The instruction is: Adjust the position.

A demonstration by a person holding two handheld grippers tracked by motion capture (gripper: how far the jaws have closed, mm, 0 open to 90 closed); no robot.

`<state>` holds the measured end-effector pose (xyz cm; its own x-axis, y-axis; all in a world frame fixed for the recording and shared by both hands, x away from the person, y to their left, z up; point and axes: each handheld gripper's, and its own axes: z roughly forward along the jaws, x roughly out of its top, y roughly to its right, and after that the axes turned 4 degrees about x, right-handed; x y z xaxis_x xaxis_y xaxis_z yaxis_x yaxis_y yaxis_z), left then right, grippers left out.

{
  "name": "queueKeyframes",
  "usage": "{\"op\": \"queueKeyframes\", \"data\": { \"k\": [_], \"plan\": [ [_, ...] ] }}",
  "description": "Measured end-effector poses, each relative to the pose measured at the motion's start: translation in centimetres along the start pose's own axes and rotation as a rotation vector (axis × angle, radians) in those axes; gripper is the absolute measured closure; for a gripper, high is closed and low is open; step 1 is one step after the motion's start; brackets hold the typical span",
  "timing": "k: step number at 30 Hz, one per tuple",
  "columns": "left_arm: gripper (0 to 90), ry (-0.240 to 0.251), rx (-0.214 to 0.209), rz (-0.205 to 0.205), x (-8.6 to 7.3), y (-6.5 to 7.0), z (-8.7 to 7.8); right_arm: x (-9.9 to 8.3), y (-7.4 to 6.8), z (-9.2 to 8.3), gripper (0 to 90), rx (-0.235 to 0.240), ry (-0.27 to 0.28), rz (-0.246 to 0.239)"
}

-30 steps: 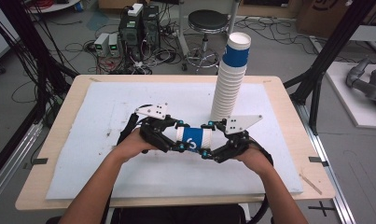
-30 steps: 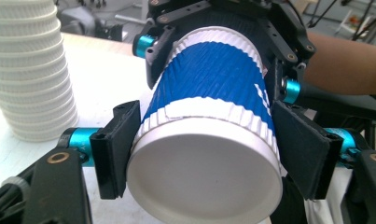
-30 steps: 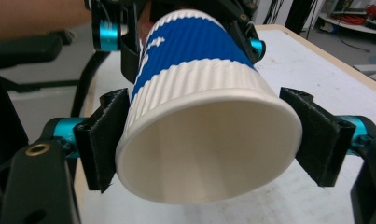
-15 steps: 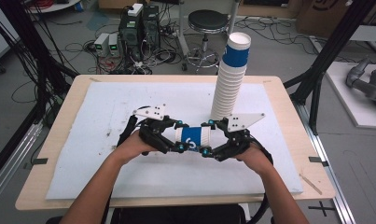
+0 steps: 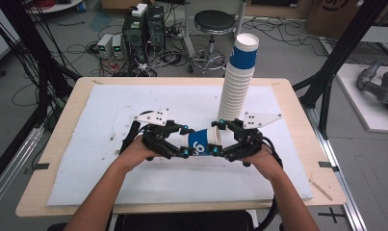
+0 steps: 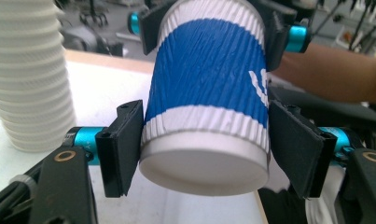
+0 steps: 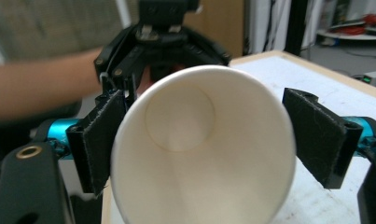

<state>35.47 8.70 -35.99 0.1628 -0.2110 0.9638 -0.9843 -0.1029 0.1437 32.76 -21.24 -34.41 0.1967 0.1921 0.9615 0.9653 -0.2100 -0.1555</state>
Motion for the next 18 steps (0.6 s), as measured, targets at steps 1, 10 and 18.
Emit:
{"op": "queueKeyframes", "data": {
  "k": [1,10,18],
  "plan": [
    [29.8,0.003,0.002,0.001,0.0,0.0,-0.1,0.0,0.1,0.0,17.1,-0.01,0.001,-0.001],
    [30.5,0.041,0.002,0.002,-0.3,0.0,-0.4,-0.2,0.1,0.8,15.5,0.003,-0.042,0.006],
    [30.7,0.092,0.013,-0.015,-0.8,-0.2,-1.4,-0.1,0.4,-0.6,15.5,-0.004,0.008,0.036]
  ]
}}
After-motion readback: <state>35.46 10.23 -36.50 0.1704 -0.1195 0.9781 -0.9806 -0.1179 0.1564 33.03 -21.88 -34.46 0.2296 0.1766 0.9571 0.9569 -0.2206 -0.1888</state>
